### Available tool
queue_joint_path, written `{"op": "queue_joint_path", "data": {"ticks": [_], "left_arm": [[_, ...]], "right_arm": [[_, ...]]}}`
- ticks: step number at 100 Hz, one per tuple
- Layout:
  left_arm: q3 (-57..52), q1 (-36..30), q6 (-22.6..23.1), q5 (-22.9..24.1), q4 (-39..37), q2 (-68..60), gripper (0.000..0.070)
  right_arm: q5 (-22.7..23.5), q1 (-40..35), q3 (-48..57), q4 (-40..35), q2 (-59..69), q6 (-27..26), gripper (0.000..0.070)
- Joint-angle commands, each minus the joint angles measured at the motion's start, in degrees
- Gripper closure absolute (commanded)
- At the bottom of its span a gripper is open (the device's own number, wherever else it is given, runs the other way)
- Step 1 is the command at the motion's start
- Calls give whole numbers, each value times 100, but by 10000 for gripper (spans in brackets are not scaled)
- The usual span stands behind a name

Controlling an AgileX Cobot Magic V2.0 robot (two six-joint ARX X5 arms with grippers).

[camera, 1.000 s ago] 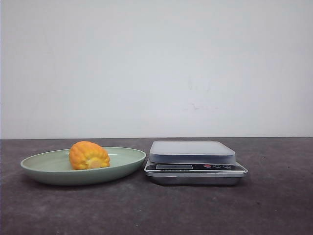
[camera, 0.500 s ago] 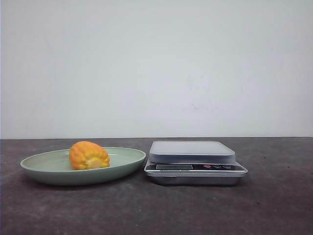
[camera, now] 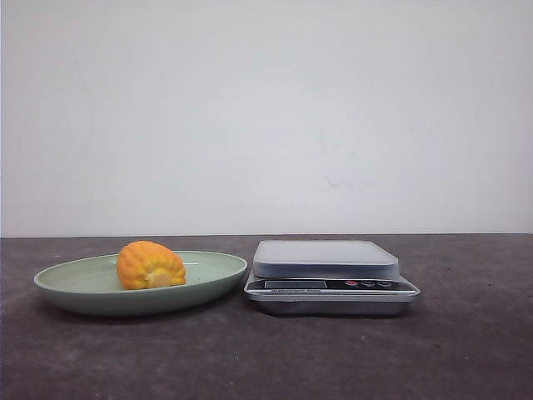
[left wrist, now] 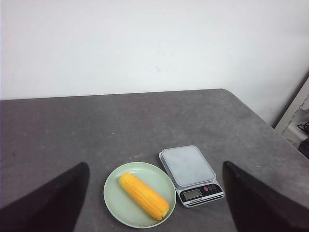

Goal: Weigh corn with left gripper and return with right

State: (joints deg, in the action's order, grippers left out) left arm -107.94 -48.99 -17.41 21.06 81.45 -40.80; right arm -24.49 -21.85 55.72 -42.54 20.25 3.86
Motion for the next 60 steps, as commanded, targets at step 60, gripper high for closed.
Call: {"op": "queue_joint_path", "data": {"ticks": [60], "left_arm": [[-109,-52,-17,11,282,-42,191]], "right_arm": [[2319,1547,-4889,3342,-2002,-647,700]]}}
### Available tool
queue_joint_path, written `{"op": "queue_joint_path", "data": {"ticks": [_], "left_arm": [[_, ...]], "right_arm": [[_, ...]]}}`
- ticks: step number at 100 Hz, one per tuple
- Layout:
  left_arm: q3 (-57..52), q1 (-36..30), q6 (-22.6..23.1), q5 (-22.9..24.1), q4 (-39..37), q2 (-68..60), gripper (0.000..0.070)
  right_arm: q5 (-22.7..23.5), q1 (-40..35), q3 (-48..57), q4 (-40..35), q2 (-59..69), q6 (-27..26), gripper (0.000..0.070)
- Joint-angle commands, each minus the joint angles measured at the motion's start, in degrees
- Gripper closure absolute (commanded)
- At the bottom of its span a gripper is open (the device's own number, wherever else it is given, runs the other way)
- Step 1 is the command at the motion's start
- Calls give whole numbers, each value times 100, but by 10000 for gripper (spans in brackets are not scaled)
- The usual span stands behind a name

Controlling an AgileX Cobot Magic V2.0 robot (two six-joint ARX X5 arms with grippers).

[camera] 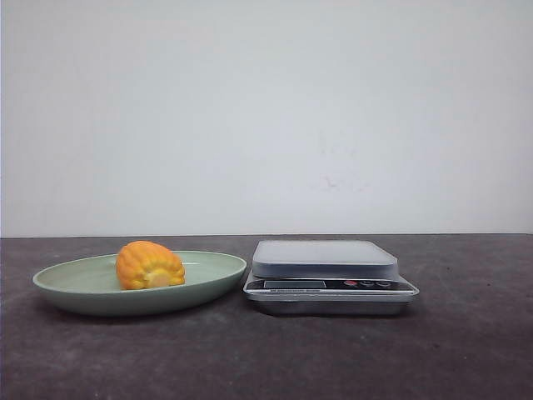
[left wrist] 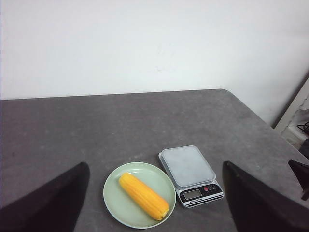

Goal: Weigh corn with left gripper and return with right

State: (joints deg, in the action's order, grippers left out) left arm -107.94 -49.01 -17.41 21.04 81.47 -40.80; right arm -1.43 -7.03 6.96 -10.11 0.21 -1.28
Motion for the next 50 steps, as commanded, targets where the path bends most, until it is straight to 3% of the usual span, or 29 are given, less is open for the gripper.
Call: {"op": "queue_joint_path", "data": {"ticks": [1,18,33,50], "left_arm": [[-109,-50,-17,13,280,-42,191],[-109,-50,-17,15,280,-42,191],[-109,-50,-17,15,280,-42,191],[-114,-50,-15,15,278,-42,191]], "right_arm": [[11,83,-28,111,2,-133,700],[48,197,-354,74,2,-197,700],[623,197,-621,13,2,-260,700],[592,203,-621,22,2,-129,700]]}}
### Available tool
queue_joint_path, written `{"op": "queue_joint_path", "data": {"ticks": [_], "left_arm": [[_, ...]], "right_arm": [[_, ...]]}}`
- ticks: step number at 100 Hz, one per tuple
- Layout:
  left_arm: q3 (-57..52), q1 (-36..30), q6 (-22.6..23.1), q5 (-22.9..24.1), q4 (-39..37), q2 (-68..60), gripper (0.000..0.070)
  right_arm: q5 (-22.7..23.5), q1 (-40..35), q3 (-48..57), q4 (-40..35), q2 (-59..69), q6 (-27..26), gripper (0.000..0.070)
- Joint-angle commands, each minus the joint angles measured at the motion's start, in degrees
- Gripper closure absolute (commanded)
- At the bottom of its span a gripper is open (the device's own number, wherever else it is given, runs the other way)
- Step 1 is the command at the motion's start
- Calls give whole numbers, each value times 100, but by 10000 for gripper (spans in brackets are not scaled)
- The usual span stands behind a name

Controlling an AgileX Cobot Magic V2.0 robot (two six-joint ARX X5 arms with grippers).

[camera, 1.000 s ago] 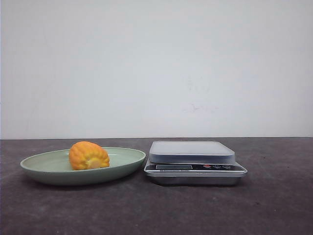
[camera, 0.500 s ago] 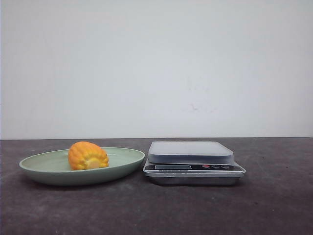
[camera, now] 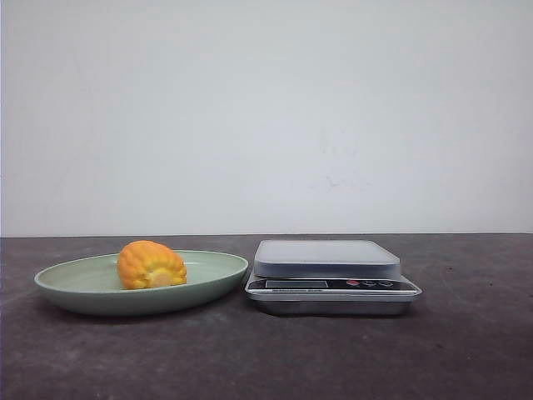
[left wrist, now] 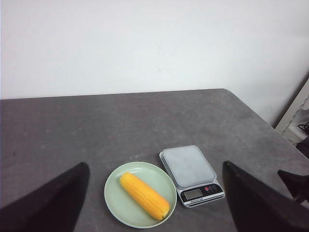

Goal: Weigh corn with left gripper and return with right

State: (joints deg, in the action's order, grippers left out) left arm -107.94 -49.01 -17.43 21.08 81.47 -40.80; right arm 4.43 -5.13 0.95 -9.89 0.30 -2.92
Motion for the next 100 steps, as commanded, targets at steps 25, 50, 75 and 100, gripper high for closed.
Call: {"op": "queue_joint_path", "data": {"ticks": [25,50,75,100], "left_arm": [[-114,-50,-15,11,278,-42,191],[-114,-50,-15,9,278,-42,191],[-111,-50,-15,11,278,-42,191],[-111,-50,-15,11,278,-42,191]], "right_arm": [[4,0,-20,90,-9,35,700],[7,-195,-20,90,-9,35,700],[7,-203,-20,90,-9,35,700],[7,-203,-20,90,-9,35,700]]}}
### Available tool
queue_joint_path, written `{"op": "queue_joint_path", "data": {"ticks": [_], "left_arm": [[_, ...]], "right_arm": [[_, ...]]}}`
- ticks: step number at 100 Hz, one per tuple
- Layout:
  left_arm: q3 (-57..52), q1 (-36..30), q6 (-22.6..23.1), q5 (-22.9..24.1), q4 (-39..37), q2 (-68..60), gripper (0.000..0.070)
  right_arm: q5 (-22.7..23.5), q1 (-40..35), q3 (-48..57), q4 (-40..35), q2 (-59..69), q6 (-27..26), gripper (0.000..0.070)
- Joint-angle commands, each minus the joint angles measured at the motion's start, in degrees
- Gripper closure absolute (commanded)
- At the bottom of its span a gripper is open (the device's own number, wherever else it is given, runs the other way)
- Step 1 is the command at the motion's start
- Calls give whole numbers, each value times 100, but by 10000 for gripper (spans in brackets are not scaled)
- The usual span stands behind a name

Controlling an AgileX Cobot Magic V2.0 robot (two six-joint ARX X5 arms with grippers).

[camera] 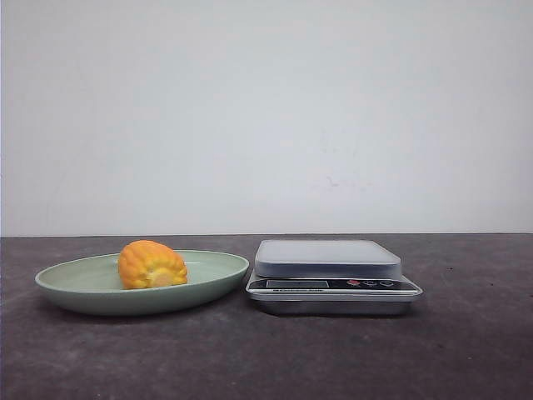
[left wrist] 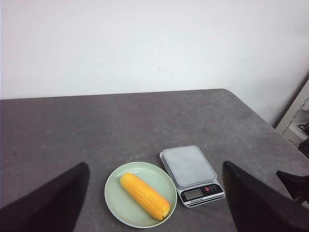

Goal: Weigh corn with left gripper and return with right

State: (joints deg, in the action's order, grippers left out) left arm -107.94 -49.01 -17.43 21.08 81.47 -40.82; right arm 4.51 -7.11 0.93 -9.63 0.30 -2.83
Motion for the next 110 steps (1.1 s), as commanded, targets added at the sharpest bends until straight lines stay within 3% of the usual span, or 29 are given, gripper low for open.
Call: {"op": "queue_joint_path", "data": {"ticks": [1,34,43,49,65,77,93,103,110], "left_arm": [[-111,-50,-15,11,278,-39,191],[-111,-50,-7,11,278,-44,191],[-107,-15,442,203,273,-50,191],[-81,107,466,243,273,-28,191],[664,680,540,-273,-83,168,191],[2153,1130,765,-848,-1419,774,191],[4896,1838,1316,-1259,-4513,2031,191],[6214,2444,1279,-1294,-5628,2664,191],[6922,2938,1102,-1349,-5895,3001,191]], "right_arm": [[-2,-4,-17,63,-7,26,700],[-2,-4,-17,63,-9,26,700],[-2,-4,-17,63,-7,26,700],[-2,-4,-17,63,-9,26,700],[-2,-4,-17,63,-7,26,700],[-2,-4,-17,63,-7,26,700],[-2,-4,-17,63,-9,26,700],[-2,-4,-17,63,-9,26,700],[-2,-4,-17,63,-9,26,700]]}}
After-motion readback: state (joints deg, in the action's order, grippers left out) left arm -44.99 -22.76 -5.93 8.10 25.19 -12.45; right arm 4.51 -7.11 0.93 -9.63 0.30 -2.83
